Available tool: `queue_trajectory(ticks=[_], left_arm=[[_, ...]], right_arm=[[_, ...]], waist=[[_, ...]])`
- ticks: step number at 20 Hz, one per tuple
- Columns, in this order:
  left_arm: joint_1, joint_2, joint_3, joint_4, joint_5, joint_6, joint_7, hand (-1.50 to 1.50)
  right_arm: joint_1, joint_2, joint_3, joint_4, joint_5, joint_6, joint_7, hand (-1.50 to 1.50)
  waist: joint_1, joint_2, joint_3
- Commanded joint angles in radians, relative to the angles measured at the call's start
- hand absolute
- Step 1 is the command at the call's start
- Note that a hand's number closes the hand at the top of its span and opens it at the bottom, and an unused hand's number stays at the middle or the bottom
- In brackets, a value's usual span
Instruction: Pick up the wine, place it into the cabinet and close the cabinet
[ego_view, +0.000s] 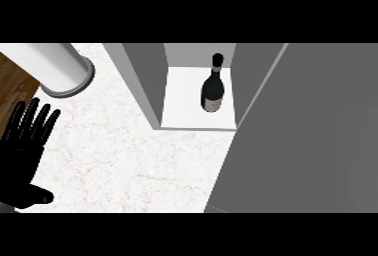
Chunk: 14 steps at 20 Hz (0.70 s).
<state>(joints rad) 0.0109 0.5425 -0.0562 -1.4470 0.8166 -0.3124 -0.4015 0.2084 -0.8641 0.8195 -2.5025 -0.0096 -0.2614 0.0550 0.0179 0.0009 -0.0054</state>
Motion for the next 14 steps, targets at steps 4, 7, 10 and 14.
queue_trajectory(ticks=[4, 7, 10, 14], left_arm=[[-0.021, 0.038, 0.030, 0.017, 0.036, -0.033, 0.041, -1.50], [-0.043, 0.042, 0.035, 0.022, 0.051, -0.061, 0.043, -1.50], [-0.044, 0.026, 0.021, 0.033, 0.029, -0.055, 0.034, -1.50], [-0.072, 0.040, 0.033, 0.056, 0.044, -0.076, 0.050, -1.50]], right_arm=[[-0.103, 0.185, 0.079, -0.145, -0.067, -0.012, 0.123, 1.50], [-0.162, 0.225, 0.059, -0.080, -0.086, 0.007, 0.153, 1.50], [-0.219, 0.258, 0.024, -0.074, -0.105, 0.018, 0.191, 1.50], [-0.328, 0.352, -0.007, 0.018, -0.124, 0.017, 0.249, 1.50]], waist=[[0.026, 0.005, -0.003], [0.043, 0.011, -0.004], [0.055, 0.014, -0.006], [0.063, 0.015, -0.005]])
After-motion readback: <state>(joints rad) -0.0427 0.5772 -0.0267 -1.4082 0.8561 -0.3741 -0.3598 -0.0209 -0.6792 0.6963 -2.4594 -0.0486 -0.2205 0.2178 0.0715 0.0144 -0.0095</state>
